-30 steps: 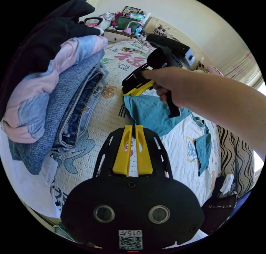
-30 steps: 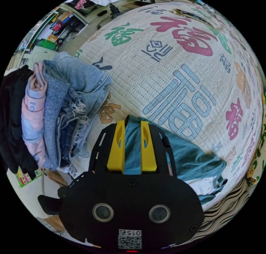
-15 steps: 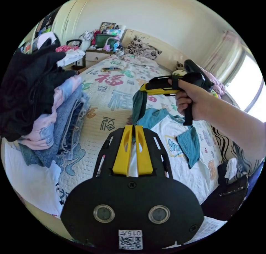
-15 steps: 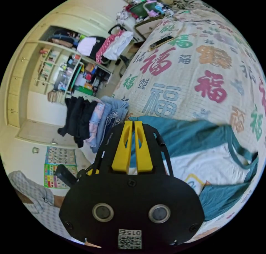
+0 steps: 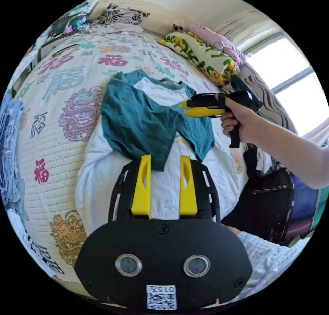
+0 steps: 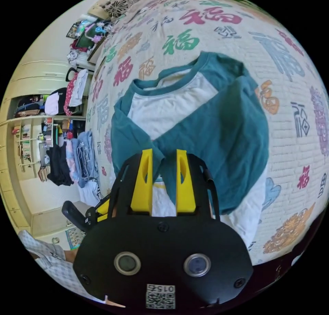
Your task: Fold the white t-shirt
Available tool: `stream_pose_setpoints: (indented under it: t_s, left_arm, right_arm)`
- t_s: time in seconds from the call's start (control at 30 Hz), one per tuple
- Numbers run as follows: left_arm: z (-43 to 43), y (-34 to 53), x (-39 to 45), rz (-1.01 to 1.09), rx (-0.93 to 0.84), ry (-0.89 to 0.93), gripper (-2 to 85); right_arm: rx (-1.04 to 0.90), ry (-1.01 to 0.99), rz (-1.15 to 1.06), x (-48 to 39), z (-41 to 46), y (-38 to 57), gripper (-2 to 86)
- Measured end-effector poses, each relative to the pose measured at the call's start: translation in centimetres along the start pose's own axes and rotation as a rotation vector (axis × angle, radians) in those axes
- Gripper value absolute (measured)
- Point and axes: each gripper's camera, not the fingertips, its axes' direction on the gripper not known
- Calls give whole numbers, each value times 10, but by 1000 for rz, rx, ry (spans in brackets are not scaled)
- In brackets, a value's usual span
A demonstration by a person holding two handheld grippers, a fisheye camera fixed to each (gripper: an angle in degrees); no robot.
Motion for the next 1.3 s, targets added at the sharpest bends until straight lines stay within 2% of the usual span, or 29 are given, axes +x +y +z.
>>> stream_pose_setpoints:
  t_s: [0.07, 0.2, 0.37, 0.4, 0.47, 0.57, 0.67, 0.77, 0.9, 1.0, 1.07, 1.13, 1.17, 1.2, 1.3]
  left_arm:
    - [-19, -2, -15, -75, 71, -34, 102]
    - [-24, -20, -53, -227, 57, -166, 91]
    - [-1, -37, -62, -208, -42, -254, 67]
    - [0, -38, -63, -210, -43, -267, 57]
    - [-1, -39, -64, -205, -47, -276, 34]
    - [0, -44, -63, -191, -69, -291, 15]
    - [2, -48, -57, -169, -83, -326, 11]
    - [1, -49, -55, -171, -77, -335, 16]
    - [-11, -56, -50, -158, -91, -379, 41]
    - [-30, -59, -33, -109, -6, -392, 50]
    - [-27, -63, -23, -70, -6, -347, 50]
    - [-11, -66, -18, -35, -68, -271, 49]
    - [5, -69, -20, -31, -162, -261, 49]
    - [16, -70, -24, -38, -237, -295, 49]
    - [-1, -83, -17, 36, -212, -299, 53]
  right_arm:
    - [17, -28, -93, -14, -11, -15, 98]
    - [-133, -56, -307, -67, 10, -62, 93]
    - [-298, 59, -376, -104, 50, -93, 77]
    - [-339, 86, -401, -109, 54, -94, 35]
    - [-367, 143, -433, -115, 51, -93, 4]
    - [-281, 162, -444, -121, 25, -95, -5]
    - [-293, 241, -468, -119, 17, -91, -3]
    - [-288, 200, -433, -113, 6, -82, 30]
    - [-103, 168, -422, -103, -55, -38, 38]
    - [-192, 38, -487, -90, -74, 4, 22]
    - [-249, 80, -503, -79, -70, 26, 20]
    - [-306, 191, -478, -65, -60, 39, 18]
    - [-323, 226, -461, -56, -60, 46, 17]
    - [-298, 162, -436, -50, -71, 50, 17]
    - [-179, 47, -386, -26, -123, 55, 44]
